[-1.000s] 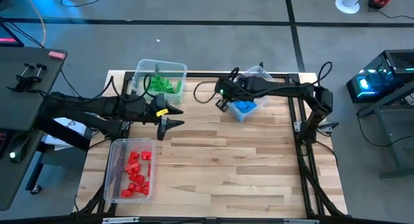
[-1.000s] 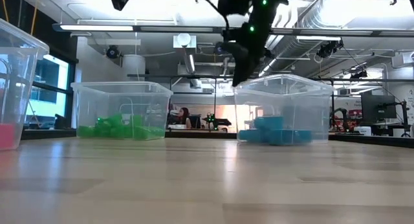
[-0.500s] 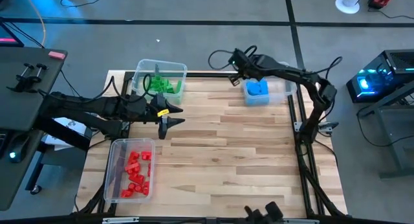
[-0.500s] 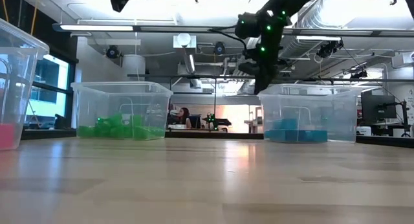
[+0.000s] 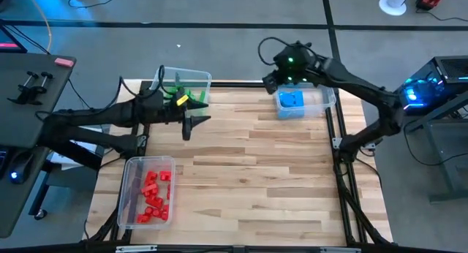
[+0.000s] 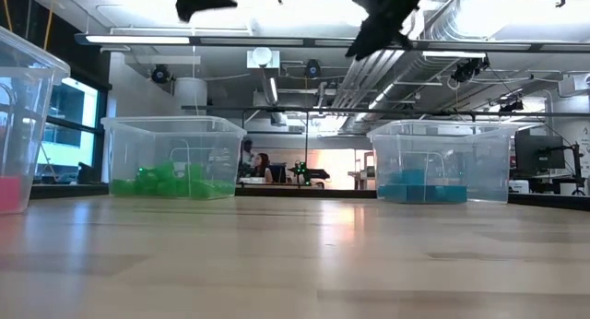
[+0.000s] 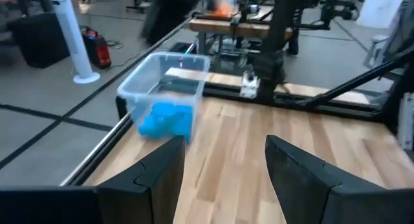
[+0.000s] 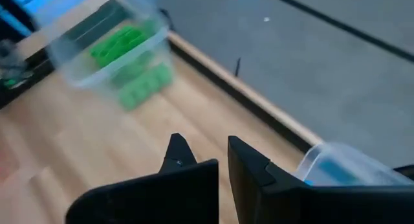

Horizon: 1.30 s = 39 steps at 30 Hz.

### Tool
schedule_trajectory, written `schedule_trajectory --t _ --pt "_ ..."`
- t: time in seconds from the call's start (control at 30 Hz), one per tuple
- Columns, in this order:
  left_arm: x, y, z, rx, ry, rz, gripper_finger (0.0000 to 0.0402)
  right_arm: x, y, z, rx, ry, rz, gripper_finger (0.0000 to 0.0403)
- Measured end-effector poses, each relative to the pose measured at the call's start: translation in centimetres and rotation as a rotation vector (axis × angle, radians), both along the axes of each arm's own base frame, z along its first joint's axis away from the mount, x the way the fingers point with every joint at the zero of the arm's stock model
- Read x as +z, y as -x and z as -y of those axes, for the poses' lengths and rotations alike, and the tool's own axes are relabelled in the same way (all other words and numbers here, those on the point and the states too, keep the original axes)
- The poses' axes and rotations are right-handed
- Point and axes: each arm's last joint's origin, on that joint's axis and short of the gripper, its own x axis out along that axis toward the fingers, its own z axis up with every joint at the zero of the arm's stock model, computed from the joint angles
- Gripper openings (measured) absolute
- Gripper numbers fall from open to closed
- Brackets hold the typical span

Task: Sort blocks
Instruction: Return to Home Position

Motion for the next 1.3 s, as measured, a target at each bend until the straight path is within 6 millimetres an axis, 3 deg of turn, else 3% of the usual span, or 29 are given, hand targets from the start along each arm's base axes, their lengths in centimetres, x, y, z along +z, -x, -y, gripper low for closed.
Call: schedule_trajectory --t 0.17,0.37,0.63,0.93,1.3 --pt "-4.1 1.8 -0.4 0.019 0.087 0.144 0.02 0.8 1.0 -2.8 0.043 -0.056 -0.021 0.0" --pt "-9.5 4.1 -0.3 0.12 0.189 0.379 0.02 0.5 1.0 -4.9 0.046 -0.14 -0.056 0.0" --pt "-13.9 5.4 0.0 0.157 0.331 0.379 0.02 0.3 0.8 -7.0 0.071 -0.225 -0.066 0.0" --pt "-16.9 6.9 0.4 0.166 0.402 0.409 0.02 1.6 3.0 -11.7 0.091 -0.305 -0.067 0.0" --pt "-17.4 6.8 0.8 0.053 0.414 0.331 0.02 4.2 10.7 -18.0 -0.01 -0.218 0.077 0.0"
